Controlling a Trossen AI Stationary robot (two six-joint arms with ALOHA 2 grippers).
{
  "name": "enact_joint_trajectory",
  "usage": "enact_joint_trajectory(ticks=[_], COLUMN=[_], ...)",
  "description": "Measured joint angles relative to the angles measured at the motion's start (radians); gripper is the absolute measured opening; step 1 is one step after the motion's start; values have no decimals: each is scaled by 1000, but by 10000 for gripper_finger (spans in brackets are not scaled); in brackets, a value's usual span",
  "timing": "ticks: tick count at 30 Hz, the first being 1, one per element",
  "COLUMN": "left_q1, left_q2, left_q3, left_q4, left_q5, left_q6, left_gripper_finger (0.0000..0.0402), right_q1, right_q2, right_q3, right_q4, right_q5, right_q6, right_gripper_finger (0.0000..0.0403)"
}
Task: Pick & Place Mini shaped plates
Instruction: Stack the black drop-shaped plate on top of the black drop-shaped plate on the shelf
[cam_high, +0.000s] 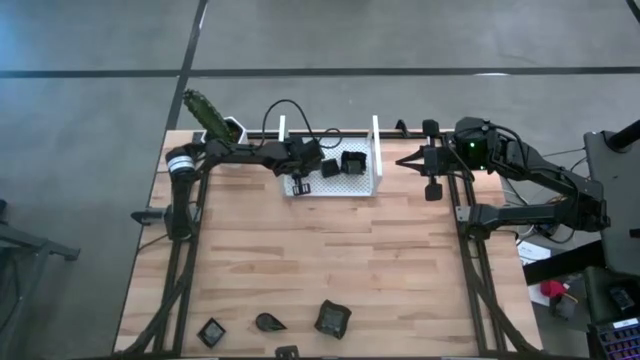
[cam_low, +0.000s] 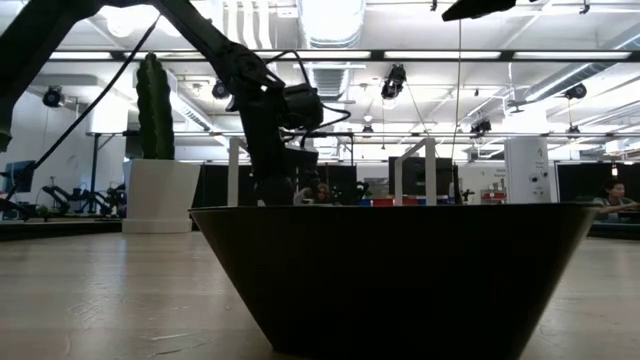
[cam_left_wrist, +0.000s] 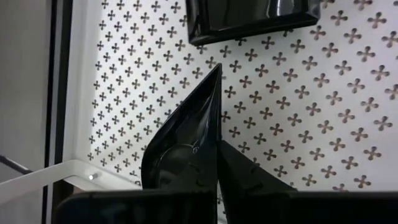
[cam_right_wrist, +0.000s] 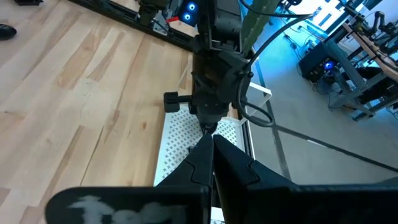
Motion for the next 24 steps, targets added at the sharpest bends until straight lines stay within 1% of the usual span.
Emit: enact_joint_trajectory(ticks=[6,11,16,24], left_q1=[0,0,0,-11], left_q2=[0,-1,-2,-22], left_q3=[0,0,0,25], left_q4=[5,7,8,-2], left_q5=[-6,-49,-55,-54], left_q6=[1,8,12,0], left_gripper_finger=[17,39,58,58], right_q1=[0,0,0,0], right_q2=[0,0,0,0], right_q3=[0,0,0,0], right_q4=[0,0,0,0], right_q5=[0,0,0,0], right_q6=[2,4,5,5], right_gripper_finger=[8,8,8,8])
